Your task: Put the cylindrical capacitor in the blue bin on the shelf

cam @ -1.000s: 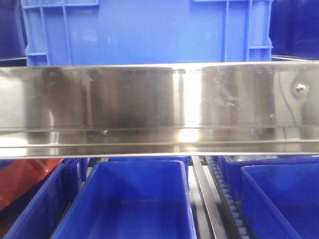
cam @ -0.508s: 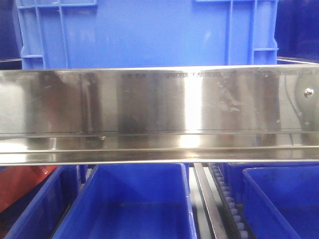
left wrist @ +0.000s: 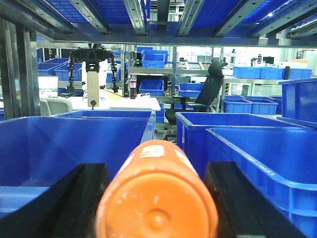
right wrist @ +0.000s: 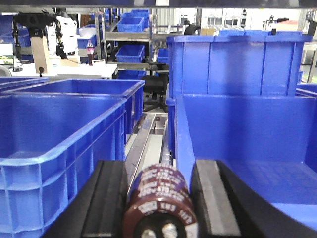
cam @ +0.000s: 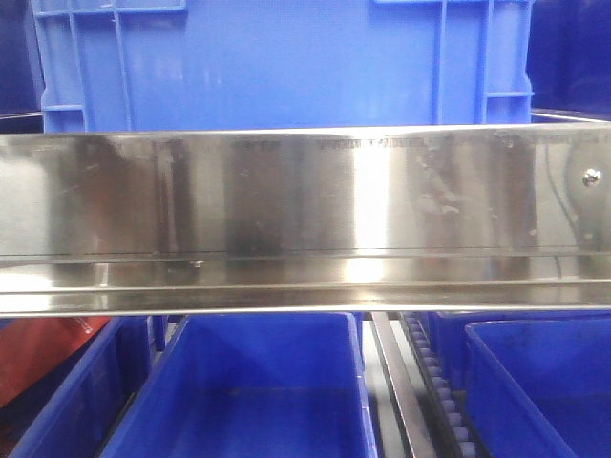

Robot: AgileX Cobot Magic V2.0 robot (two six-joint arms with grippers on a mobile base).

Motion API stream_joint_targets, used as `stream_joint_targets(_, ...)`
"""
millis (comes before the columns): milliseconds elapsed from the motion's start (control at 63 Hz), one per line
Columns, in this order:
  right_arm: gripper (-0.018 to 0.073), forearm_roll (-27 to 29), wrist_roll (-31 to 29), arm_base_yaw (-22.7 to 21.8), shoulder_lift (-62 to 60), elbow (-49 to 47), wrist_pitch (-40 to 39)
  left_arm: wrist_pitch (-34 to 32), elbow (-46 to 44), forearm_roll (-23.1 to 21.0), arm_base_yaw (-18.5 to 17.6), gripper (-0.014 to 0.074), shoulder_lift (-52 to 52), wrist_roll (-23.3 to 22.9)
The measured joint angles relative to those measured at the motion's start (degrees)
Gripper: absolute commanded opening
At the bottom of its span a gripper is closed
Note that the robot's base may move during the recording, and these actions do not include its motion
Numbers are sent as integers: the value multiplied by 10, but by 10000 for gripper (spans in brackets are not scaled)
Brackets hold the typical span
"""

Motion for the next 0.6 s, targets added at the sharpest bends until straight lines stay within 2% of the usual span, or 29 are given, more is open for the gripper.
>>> stream_joint_targets(175, -165, 0, -9, 4, 7, -6, 10, 9, -3, 0, -1, -111, 8, 4)
stream_joint_targets(317, -165, 0, -57, 36, 63, -58, 29, 71, -55, 1, -24, -111, 67, 75)
stream_joint_targets(429, -165, 0, -84, 72, 126, -107, 24, 82, -109, 2, -59, -111, 139, 102)
stream_joint_targets(603, -165, 0, -92, 126, 244, -160, -8, 83, -196, 2, -137, -111, 270, 110)
